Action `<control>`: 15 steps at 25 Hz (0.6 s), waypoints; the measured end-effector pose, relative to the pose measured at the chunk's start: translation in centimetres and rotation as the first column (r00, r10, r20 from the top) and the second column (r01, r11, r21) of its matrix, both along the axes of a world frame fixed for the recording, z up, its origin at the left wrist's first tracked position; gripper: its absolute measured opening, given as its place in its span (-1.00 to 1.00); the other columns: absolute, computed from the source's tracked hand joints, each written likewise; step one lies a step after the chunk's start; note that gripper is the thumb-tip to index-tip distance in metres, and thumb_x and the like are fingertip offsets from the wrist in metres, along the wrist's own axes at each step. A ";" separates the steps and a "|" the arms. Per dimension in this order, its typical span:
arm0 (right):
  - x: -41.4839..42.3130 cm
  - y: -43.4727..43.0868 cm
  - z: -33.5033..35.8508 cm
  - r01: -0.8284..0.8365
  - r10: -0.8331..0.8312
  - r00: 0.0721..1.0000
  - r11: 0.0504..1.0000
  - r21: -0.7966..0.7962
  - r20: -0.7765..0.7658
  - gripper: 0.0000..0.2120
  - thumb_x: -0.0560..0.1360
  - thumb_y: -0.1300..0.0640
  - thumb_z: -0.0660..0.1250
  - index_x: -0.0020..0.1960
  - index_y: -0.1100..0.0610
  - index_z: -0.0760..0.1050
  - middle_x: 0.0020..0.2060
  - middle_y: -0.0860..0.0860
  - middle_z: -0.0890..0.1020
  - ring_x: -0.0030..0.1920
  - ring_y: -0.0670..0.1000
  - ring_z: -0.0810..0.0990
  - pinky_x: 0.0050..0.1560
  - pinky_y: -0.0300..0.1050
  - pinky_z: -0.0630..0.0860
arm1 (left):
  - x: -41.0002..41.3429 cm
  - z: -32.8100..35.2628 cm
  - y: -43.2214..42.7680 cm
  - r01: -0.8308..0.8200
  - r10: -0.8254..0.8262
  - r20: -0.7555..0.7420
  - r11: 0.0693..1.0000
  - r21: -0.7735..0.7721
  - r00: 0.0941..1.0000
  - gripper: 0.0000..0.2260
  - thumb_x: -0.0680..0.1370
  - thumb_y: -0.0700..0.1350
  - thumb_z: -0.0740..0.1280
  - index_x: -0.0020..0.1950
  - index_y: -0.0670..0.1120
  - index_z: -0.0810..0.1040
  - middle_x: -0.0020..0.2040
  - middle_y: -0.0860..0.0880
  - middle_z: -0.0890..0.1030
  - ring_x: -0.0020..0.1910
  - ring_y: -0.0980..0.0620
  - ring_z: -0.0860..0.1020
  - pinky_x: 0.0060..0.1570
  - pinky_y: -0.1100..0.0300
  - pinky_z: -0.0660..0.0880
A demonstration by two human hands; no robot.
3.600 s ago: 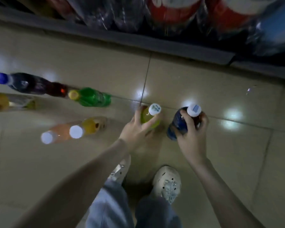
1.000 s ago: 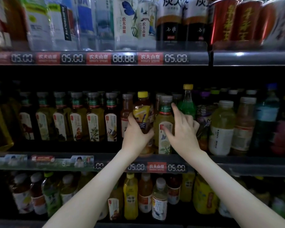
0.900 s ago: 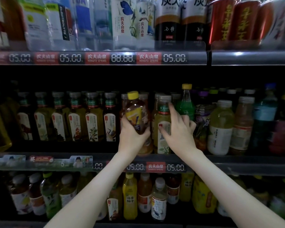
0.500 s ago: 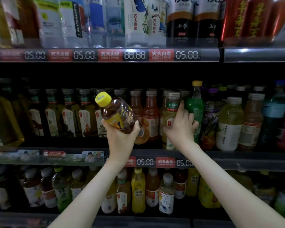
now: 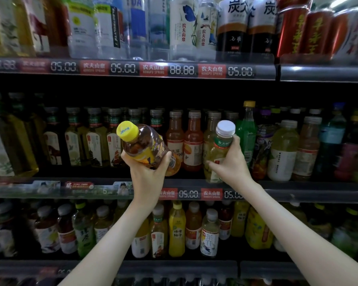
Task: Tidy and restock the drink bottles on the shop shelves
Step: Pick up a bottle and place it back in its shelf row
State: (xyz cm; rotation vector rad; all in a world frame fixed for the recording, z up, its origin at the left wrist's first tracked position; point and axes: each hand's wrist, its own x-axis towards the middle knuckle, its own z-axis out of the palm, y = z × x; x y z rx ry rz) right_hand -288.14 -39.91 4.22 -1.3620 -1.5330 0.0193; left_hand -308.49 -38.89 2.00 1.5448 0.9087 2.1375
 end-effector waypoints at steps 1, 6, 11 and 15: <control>-0.1 -0.3 -0.3 0.022 -0.022 1.000 0.999 0.027 -0.007 -0.22 0.37 0.20 0.51 0.43 0.14 0.13 0.27 0.04 0.41 0.18 -0.10 0.43 0.17 -0.23 0.37 | -0.5 0.1 -0.4 -0.004 0.004 0.009 1.000 0.013 1.000 -0.27 0.37 -0.06 0.51 0.22 0.29 0.02 0.25 -0.06 0.35 0.24 0.02 0.42 0.08 0.58 0.32; -0.8 -3.2 -0.7 0.052 -0.040 0.997 0.971 0.235 -0.059 -0.28 0.34 0.22 0.55 0.33 0.31 0.21 0.19 0.18 0.45 0.17 0.00 0.48 0.19 -0.45 0.38 | -3.4 -0.8 -2.9 0.021 -0.018 -0.051 0.997 0.068 0.999 -0.25 0.33 -0.19 0.55 0.14 0.26 0.06 0.19 0.08 0.33 0.15 0.36 0.39 0.09 0.61 0.27; -3.4 -9.3 -3.6 0.102 -0.099 0.994 0.990 0.098 -0.036 -0.29 0.28 0.22 0.58 0.28 0.20 0.26 0.12 0.03 0.46 0.10 -0.11 0.45 0.08 -0.62 0.27 | -4.8 -6.3 -6.1 0.251 -0.264 -0.151 0.963 -0.103 0.953 -0.27 0.30 -0.10 0.57 0.21 0.20 0.12 0.20 0.05 0.37 0.23 0.31 0.40 0.18 0.46 0.33; -4.1 -13.3 -11.7 0.088 -0.122 0.976 0.978 -0.189 -0.178 -0.35 0.28 0.20 0.58 0.18 -0.03 0.25 0.03 -0.12 0.50 -0.02 -0.33 0.46 -0.01 -0.63 0.26 | -4.0 -13.4 -8.7 0.436 -0.541 -0.249 0.819 -0.372 0.804 -0.30 0.33 -0.18 0.57 0.21 0.12 0.15 0.16 0.12 0.41 0.18 0.34 0.44 0.12 0.42 0.40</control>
